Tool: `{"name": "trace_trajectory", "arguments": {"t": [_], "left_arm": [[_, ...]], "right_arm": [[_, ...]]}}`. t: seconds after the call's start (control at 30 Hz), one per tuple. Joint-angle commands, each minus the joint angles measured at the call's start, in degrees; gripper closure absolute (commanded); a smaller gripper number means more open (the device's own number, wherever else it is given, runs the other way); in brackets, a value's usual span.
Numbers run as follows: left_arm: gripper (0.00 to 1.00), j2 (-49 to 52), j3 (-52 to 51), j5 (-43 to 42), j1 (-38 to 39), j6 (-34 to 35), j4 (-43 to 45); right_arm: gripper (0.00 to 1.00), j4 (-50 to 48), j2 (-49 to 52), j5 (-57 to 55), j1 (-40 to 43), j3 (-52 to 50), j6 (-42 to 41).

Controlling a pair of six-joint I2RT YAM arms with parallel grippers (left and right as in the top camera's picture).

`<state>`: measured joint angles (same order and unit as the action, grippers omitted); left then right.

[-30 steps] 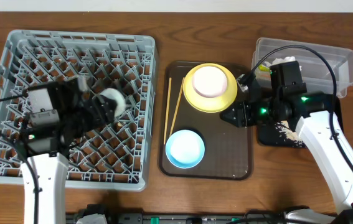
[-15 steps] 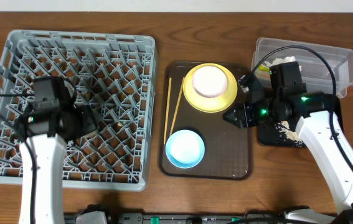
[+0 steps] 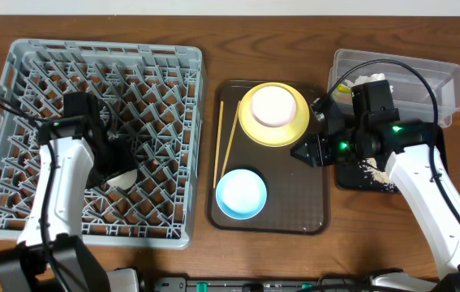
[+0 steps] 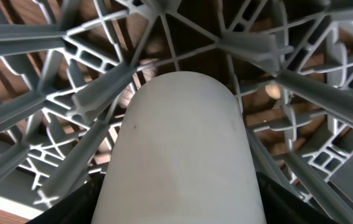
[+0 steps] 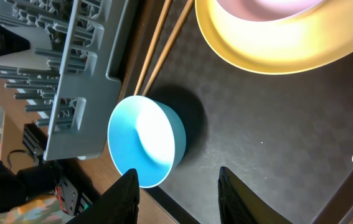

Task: Sort waste into correct bins and load items into the dishwasher
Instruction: 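Carry the white cup with the left gripper into the dish rack, then reach the left gripper to the light-blue bowl and grip its rim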

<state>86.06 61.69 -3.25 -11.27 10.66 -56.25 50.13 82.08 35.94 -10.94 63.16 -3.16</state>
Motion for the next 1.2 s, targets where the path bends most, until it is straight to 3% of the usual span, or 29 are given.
{"name": "trace_trajectory", "arguments": {"t": [0.0,0.17,0.57,0.67,0.8,1.07,1.17], "left_arm": [[0.32,0.6,0.4,-0.4,-0.3,0.5,0.0],[0.14,0.0,0.5,-0.4,-0.3,0.5,-0.1],[0.07,-11.5,0.9,-2.5,1.8,0.5,-0.2],[0.07,-17.3,0.9,-8.6,6.5,0.5,1.1],[0.06,-19.9,0.9,-9.6,14.2,0.5,2.4],[0.06,-16.7,0.8,-9.6,31.5,0.6,5.8],[0.06,-13.6,0.8,-9.6,37.2,0.8,6.9]], "right_arm": [[0.61,0.1,-0.3,-0.2,0.5,0.9,1.1],[0.60,0.2,-0.3,-0.2,0.5,0.9,1.1],[0.56,2.1,-0.9,-6.1,0.5,0.9,1.1],[0.56,4.0,-2.6,-12.5,0.5,0.9,1.0],[0.54,5.0,-4.9,-16.9,0.5,0.9,0.2],[0.47,7.9,-8.7,-28.2,1.9,0.9,-7.8],[0.39,10.2,-9.3,-33.3,3.7,0.9,-12.3]]}}
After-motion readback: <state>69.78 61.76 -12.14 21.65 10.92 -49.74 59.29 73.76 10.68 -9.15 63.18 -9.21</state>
